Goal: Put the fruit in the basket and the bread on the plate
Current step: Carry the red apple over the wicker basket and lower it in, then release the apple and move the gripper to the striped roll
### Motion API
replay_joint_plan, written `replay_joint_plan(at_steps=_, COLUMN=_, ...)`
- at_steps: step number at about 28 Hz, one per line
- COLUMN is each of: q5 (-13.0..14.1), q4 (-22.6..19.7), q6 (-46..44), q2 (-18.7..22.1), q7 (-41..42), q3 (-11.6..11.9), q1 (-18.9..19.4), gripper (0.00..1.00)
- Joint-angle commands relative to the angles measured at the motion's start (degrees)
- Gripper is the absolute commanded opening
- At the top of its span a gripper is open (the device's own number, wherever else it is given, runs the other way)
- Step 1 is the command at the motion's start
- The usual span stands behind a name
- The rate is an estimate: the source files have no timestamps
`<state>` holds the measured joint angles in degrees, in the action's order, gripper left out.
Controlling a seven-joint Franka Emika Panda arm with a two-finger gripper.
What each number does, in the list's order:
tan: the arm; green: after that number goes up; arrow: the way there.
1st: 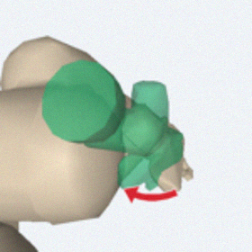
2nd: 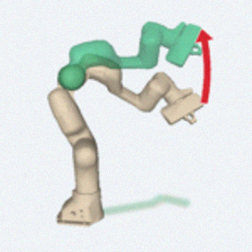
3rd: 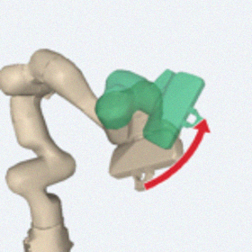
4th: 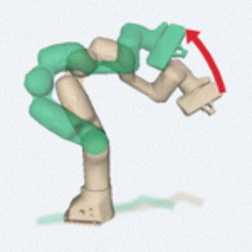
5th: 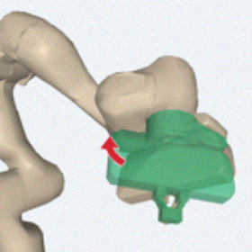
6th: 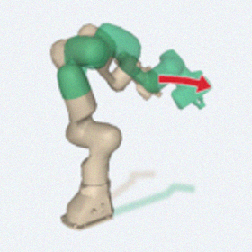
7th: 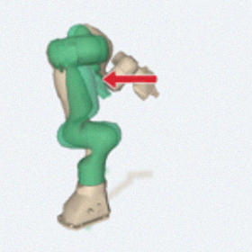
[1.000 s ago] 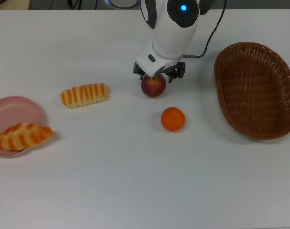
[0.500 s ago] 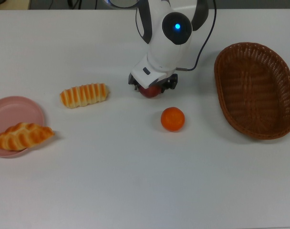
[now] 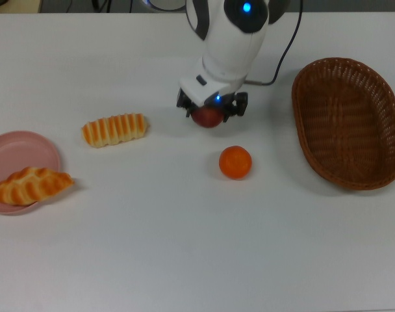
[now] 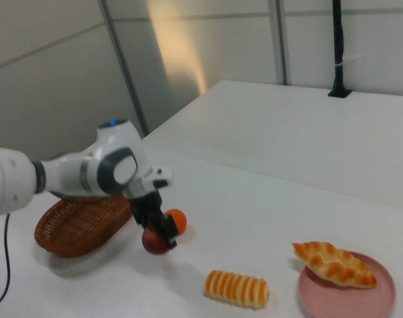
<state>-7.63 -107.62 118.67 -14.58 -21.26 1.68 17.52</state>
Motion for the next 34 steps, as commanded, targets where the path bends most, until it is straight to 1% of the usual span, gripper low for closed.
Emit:
replay_joint_plan(at_steps=1, q5=2.88, q4=6.97, q6=-9.24, q2=2.54, q7=-1.33, q3=0.07, q1=2.60, gripper=0.03)
replay_joint_plan(at_steps=2, q5=3.58, q4=9.60, q6=-11.25, q2=2.28, q7=-2.46, q3=0.07, q1=4.00, gripper=0.03)
replay_joint_plan(at_steps=4, q5=3.59, q4=11.29, q6=-12.50, q2=2.27, q7=-4.39, q3=0.07, q1=5.33, gripper=0.03)
replay_joint_plan(at_steps=7, q5=3.59, q4=13.05, q6=-13.29, q2=2.27, q7=-7.21, q3=0.07, q1=8.31, gripper=0.03)
replay_joint_plan(at_steps=8, q5=3.59, q4=13.49, q6=-13.29, q2=2.19, q7=-8.61, q3=0.16, q1=10.24, gripper=0.03)
replay_joint_plan(at_steps=11, q5=3.50, q4=13.76, q6=-13.03, q2=1.57, q7=-10.29, q3=0.16, q1=13.23, gripper=0.03)
replay_joint_plan(at_steps=12, q5=3.41, q4=13.84, q6=-12.94, q2=0.88, q7=-10.81, q3=0.25, q1=14.29, gripper=0.03)
replay_joint_plan(at_steps=13, q5=3.15, q4=14.02, q6=-12.68, q2=-0.61, q7=-12.12, q3=0.51, q1=16.47, gripper=0.04)
replay_joint_plan(at_steps=14, q5=2.97, q4=14.46, q6=-12.50, q2=-1.23, q7=-12.92, q3=0.69, q1=17.63, gripper=0.04)
replay_joint_plan(at_steps=17, q5=2.71, q4=16.39, q6=-12.50, q2=-4.04, q7=-15.12, q3=0.69, q1=20.01, gripper=0.05)
replay_joint_plan(at_steps=18, q5=2.62, q4=17.79, q6=-12.50, q2=-5.62, q7=-16.26, q3=0.69, q1=21.14, gripper=0.05)
replay_joint_plan(at_steps=24, q5=0.69, q4=20.78, q6=-12.15, q2=-9.67, q7=-20.04, q3=0.69, q1=24.84, gripper=0.07)
replay_joint_plan(at_steps=26, q5=0.42, q4=21.49, q6=-11.80, q2=-10.55, q7=-20.75, q3=0.69, q1=25.63, gripper=0.12)
replay_joint_plan(at_steps=27, q5=0.34, q4=21.75, q6=-11.54, q2=-10.91, q7=-21.01, q3=0.69, q1=26.07, gripper=0.18)
replay_joint_plan(at_steps=28, q5=0.34, q4=21.93, q6=-11.27, q2=-11.78, q7=-21.45, q3=0.69, q1=26.77, gripper=0.49)
replay_joint_plan(at_steps=29, q5=0.25, q4=21.93, q6=-11.18, q2=-12.14, q7=-21.71, q3=0.69, q1=27.04, gripper=0.77)
replay_joint_plan(at_steps=30, q5=0.07, q4=21.93, q6=-11.01, q2=-12.40, q7=-22.24, q3=0.69, q1=27.30, gripper=1.00)
replay_joint_plan(at_steps=32, q5=-0.37, q4=21.93, q6=-10.75, q2=-13.01, q7=-23.21, q3=0.43, q1=27.48, gripper=1.00)
replay_joint_plan(at_steps=34, q5=-1.94, q4=21.84, q6=-10.83, q2=-13.46, q7=-23.47, q3=0.07, q1=27.74, gripper=1.00)
